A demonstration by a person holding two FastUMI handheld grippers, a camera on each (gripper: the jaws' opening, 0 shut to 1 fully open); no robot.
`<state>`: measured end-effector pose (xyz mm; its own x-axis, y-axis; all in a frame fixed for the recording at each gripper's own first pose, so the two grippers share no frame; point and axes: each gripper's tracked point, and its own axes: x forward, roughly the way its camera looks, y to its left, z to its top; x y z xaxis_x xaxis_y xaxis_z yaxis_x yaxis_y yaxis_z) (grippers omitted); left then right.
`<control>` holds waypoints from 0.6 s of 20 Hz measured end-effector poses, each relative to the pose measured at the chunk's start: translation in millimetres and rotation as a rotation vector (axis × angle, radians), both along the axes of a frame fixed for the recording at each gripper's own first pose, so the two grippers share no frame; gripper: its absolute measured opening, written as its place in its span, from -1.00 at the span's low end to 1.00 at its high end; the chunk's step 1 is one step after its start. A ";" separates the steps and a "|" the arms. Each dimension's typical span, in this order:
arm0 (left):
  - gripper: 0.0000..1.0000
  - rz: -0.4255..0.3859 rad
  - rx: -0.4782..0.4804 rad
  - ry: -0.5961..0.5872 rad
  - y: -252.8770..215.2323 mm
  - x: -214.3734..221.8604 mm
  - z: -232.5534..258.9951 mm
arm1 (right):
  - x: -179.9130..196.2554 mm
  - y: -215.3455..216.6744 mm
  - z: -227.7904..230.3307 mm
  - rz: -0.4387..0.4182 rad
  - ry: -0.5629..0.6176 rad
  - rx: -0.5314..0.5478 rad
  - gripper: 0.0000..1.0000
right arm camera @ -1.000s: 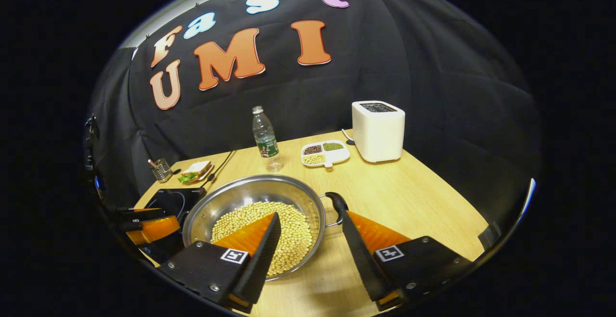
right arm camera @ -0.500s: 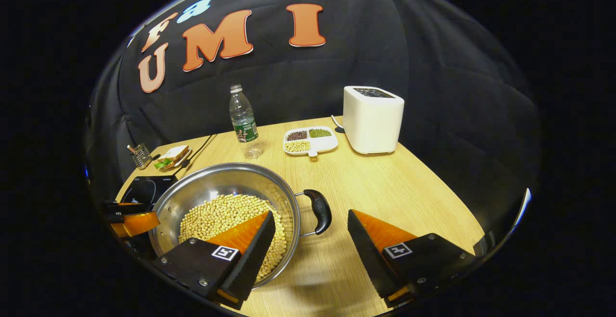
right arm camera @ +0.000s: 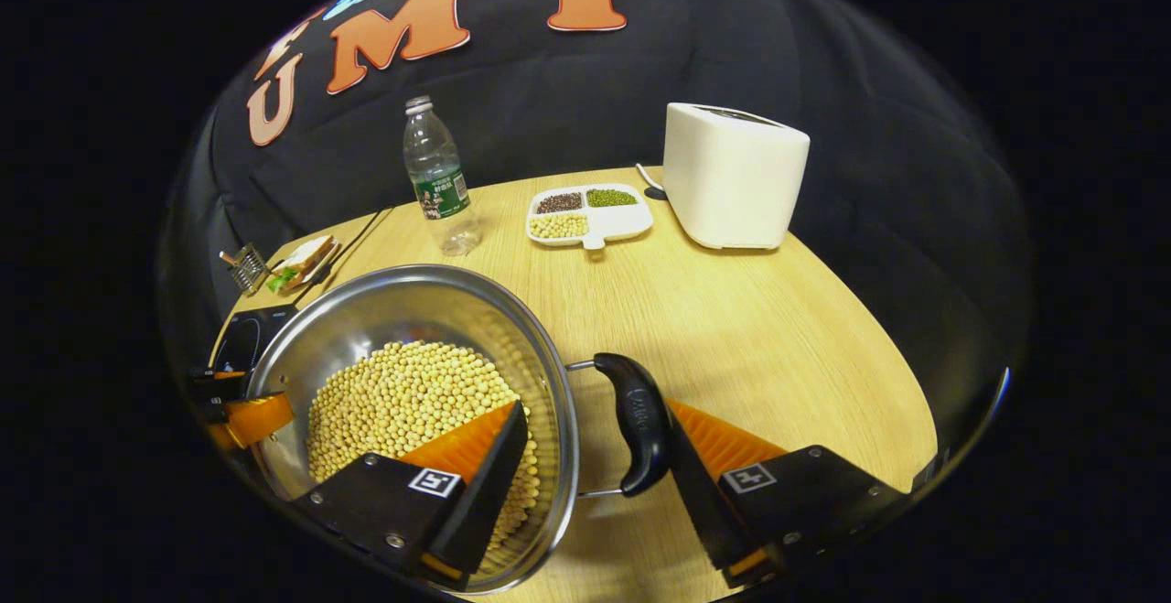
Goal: First push the handle of the pot to place it horizontally, then grasp the pot with both hands and set it on the induction cooktop.
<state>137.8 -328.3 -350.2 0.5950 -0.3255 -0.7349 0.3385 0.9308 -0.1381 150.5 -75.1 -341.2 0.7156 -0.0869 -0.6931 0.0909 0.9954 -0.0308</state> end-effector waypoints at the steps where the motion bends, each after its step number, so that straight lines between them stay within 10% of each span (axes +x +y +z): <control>1: 0.61 0.014 -0.020 0.016 -2.5 0.9 1.9 | 2.6 -3.7 -1.6 0.004 -0.001 0.004 0.70; 6: 0.28 0.062 -0.021 0.121 3.1 -1.1 -4.8 | -2.5 -2.4 4.1 -0.011 0.012 0.117 0.05; 12: 0.21 0.068 -0.019 0.125 12.4 -3.1 5.3 | -9.1 10.8 30.9 -0.017 -0.004 0.127 0.00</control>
